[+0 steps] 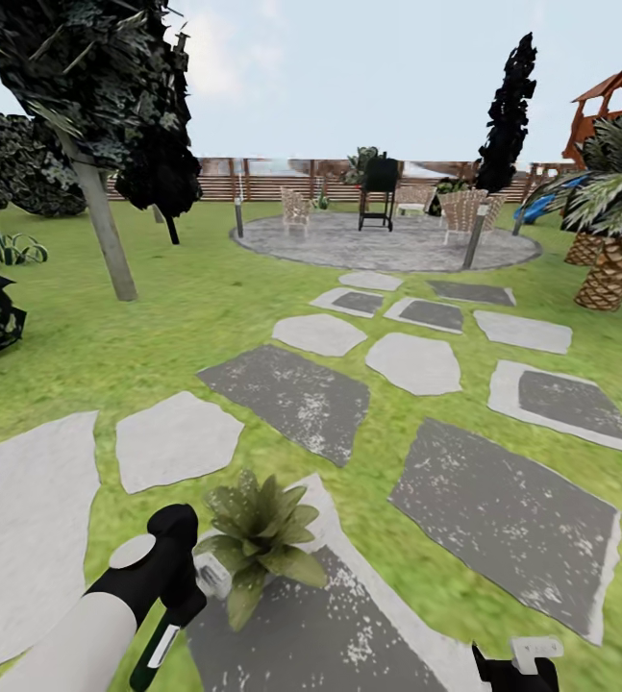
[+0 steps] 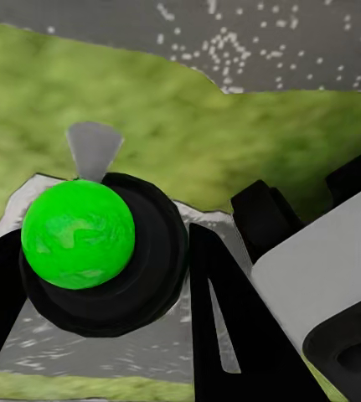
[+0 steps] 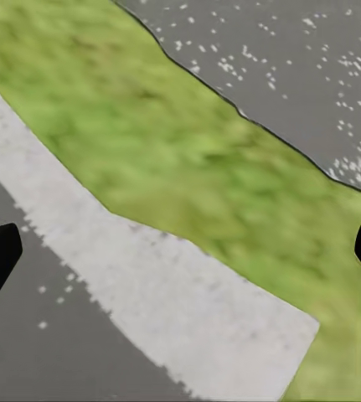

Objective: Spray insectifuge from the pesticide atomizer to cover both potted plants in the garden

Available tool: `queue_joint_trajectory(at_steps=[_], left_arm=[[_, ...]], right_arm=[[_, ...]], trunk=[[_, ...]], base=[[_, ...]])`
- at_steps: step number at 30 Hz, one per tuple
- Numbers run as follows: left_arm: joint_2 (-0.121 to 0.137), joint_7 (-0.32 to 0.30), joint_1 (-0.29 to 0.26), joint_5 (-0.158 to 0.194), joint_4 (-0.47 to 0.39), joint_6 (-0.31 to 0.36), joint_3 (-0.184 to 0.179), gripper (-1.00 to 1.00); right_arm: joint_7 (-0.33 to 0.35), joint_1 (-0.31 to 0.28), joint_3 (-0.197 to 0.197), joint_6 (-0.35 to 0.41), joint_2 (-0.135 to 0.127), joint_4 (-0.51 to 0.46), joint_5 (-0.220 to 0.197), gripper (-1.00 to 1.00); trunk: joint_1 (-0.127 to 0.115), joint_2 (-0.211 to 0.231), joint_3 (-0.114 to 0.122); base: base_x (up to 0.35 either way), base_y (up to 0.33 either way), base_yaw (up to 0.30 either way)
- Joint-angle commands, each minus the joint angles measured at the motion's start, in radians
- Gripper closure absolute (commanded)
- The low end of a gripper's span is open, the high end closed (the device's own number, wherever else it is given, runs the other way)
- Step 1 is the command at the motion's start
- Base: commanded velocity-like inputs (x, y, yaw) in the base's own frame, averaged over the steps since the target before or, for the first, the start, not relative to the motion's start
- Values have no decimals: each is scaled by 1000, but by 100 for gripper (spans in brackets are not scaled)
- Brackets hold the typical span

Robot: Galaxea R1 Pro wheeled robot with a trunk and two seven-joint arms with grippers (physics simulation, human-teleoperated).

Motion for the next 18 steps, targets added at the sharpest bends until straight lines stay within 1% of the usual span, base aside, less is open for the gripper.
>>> queue_joint_trajectory(at_steps=[1, 3, 5, 7, 11, 16, 18], left_arm=[[1, -9, 0, -8, -1, 8, -4, 100], [2, -7, 5, -8, -1, 7, -3, 100], [9, -6, 6, -8, -1, 6, -1, 100], [16, -5, 8, -8, -1, 6, 1, 100], [19, -5, 12, -8, 0, 5, 2, 100], [10, -7, 12, -7, -1, 5, 4, 100], [8, -6, 12, -7, -2, 5, 5, 100]], right_arm=[[8, -1, -9, -4, 0, 1, 3, -100], [8, -1, -9, -4, 0, 1, 3, -100], [8, -1, -9, -4, 0, 1, 3, -100], [8, -1, -9, -4, 0, 1, 3, -100], [8, -1, -9, -4, 0, 1, 3, -100], [8, -1, -9, -4, 0, 1, 3, -100], [8, -1, -9, -4, 0, 1, 3, -100]], trunk=[[0, 0, -1], [0, 0, -1], [0, 0, -1], [0, 0, -1], [0, 0, -1], [0, 0, -1], [0, 0, -1]], base=[[206, -146, 22], [90, -56, 30], [26, -16, 172], [6, -4, 253], [1, -1, 273], [0, -5, 278], [0, -156, 217]])
